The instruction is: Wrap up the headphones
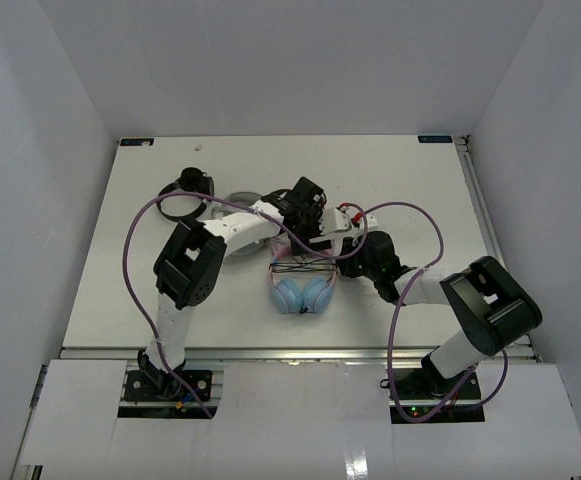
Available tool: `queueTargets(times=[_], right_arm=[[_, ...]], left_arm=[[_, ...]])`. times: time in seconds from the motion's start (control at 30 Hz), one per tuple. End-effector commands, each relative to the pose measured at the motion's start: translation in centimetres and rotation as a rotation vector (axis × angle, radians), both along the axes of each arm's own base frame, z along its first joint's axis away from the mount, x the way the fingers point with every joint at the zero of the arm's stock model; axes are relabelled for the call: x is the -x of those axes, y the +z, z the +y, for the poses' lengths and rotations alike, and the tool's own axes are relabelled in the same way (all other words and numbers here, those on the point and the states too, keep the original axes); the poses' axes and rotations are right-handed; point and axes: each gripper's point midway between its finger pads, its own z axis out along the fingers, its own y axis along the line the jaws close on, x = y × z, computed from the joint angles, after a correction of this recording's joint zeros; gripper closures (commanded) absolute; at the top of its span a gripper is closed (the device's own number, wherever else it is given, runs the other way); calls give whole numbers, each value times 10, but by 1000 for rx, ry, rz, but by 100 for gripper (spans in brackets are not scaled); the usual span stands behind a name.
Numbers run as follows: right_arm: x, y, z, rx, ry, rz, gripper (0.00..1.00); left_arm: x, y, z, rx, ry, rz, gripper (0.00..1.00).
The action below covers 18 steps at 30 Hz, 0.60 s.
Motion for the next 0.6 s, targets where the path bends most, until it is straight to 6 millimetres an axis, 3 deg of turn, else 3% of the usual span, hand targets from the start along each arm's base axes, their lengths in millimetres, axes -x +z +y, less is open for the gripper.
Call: queueTargets(times=[0.0, 0.43, 0.57], right_arm=[[23, -37, -26, 102, -48, 137, 68], [29, -33, -31, 90, -69, 135, 69], [30, -32, -32, 90, -68, 133, 72]], left_arm=[[-13, 28, -7, 50, 62, -58, 2], [-51, 60, 3, 156, 317, -112, 2], [-52, 63, 4, 165, 334, -118, 2]])
